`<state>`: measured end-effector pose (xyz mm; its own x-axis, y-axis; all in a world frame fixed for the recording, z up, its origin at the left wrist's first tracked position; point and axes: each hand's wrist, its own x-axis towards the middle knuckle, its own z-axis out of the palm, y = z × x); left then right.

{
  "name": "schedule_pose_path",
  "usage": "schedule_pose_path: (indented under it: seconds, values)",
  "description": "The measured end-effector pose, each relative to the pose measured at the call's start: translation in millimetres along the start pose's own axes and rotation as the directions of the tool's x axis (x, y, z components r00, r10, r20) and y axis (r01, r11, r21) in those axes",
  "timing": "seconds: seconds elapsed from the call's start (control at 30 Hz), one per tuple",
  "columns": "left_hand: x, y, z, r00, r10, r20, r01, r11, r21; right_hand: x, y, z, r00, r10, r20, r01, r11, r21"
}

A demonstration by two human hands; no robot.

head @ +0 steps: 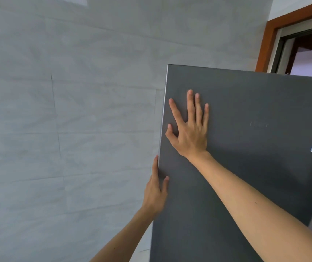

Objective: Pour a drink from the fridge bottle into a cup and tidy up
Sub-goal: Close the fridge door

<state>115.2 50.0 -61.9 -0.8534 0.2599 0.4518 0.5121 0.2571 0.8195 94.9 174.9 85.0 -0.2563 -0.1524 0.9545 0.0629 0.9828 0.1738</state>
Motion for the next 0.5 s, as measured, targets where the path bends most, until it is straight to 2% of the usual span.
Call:
schedule_pose_path:
  seconds: [0.5]
  values:
    - [42.5,-29.9,12.1,0.998,-0.039,-0.048,0.038,0.999,-0.020,9.9,7.0,44.0,0.999,0.002,0.037,0.001,0.998,-0.068]
